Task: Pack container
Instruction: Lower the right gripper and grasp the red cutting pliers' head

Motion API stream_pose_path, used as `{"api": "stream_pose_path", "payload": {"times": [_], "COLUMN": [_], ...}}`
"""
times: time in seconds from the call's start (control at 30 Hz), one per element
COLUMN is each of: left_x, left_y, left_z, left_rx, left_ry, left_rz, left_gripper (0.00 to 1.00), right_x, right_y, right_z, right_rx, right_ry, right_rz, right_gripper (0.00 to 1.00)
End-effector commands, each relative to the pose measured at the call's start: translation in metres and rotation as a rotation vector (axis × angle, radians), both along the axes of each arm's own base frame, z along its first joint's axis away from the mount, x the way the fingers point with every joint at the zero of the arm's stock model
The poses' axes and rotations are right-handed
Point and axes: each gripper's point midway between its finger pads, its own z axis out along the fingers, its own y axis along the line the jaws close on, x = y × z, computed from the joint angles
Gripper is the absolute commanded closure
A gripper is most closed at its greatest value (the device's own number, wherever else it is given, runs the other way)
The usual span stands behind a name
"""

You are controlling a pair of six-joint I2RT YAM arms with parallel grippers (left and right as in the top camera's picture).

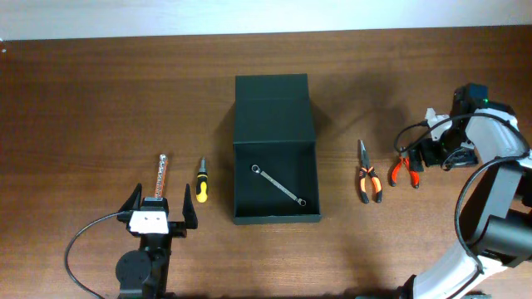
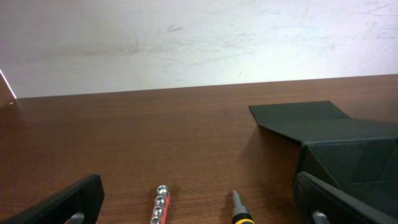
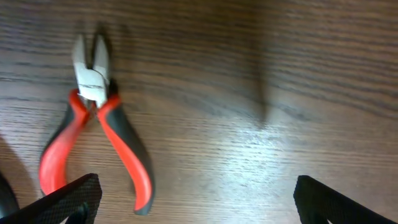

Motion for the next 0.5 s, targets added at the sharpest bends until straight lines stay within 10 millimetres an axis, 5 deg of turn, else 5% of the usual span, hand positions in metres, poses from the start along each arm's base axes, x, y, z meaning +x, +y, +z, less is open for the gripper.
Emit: {"api": "stream_pose_path", "payload": {"times": [0.0, 0.47], "left_x": [-0.0002, -0.0002], "left_y": [0.0008, 0.0009], "left_z": [-0.0013, -0.0013], "left_rx": [0.017, 0.017], "left_ry": [0.000, 0.000], "left_rz": [0.004, 0.004], "left_gripper": [0.01, 0.01], "right_x": [-0.0032, -0.0042], "right_y": [-0.0014, 0.0043], "right_z": [-0.0018, -0.0063], "right_rx": [-0.007, 0.024], "right_ry": [0.013, 0.010], "right_rz": [0.005, 0.001], "right_gripper": [0.01, 0.01]}}
